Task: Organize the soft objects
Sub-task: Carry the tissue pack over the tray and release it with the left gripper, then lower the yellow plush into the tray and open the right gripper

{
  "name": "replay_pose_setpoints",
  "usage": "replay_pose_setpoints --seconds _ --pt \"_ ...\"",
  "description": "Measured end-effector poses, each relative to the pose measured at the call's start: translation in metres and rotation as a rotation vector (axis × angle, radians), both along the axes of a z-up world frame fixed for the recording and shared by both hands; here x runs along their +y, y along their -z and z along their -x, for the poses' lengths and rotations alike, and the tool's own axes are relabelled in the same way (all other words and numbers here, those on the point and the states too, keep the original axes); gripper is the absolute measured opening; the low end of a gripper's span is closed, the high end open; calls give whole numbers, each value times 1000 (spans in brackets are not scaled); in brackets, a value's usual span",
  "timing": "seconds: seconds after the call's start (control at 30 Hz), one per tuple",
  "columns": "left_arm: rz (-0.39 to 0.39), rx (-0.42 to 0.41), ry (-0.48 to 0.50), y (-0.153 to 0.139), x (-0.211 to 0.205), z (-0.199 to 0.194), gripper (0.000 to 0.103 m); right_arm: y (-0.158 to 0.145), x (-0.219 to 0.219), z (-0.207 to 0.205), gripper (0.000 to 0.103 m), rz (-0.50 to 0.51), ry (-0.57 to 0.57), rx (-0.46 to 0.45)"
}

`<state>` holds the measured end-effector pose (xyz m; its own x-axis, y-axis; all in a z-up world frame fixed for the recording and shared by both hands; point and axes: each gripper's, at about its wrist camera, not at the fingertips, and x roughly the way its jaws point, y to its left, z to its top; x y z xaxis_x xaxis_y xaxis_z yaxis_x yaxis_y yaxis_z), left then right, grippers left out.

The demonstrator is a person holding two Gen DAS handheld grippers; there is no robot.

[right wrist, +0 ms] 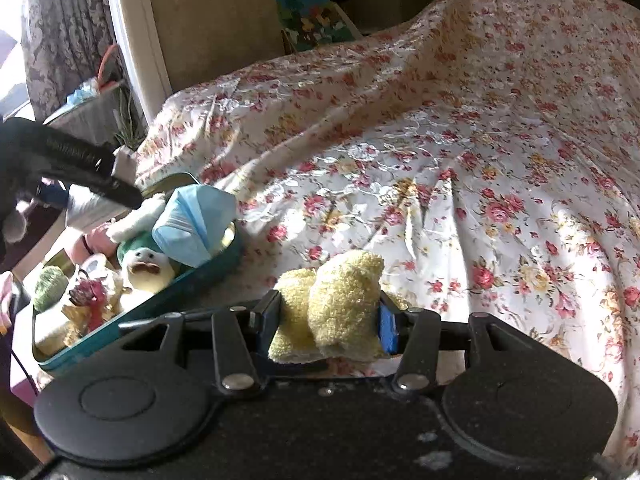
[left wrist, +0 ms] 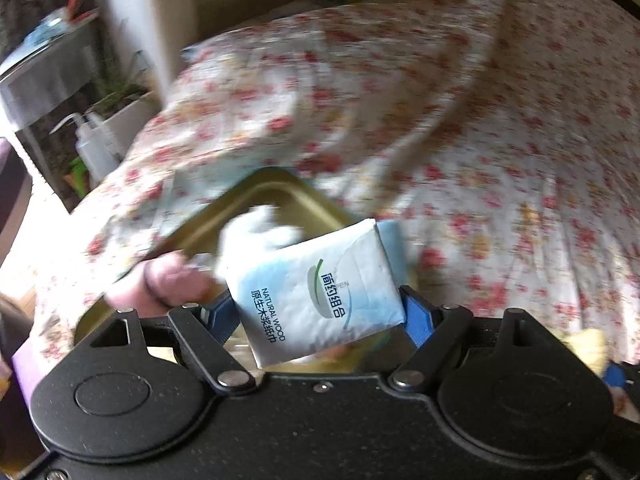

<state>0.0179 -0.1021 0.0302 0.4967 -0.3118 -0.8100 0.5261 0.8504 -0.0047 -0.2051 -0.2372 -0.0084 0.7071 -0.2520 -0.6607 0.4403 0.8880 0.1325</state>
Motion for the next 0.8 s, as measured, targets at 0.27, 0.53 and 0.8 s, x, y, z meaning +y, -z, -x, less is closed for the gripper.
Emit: replay_pose_setpoints --seconds 0.27,0.53,0.8 --pt "12 24 -137 3 47 -38 77 -29 38 -20 48 17 -63 -45" --pt "10 37 -192 9 59 -59 77 -60 78 -69 49 -5 -206 -107" --pt "35 19 -198 2 59 -66 83 -55 106 -107 49 -2 -272 -71"
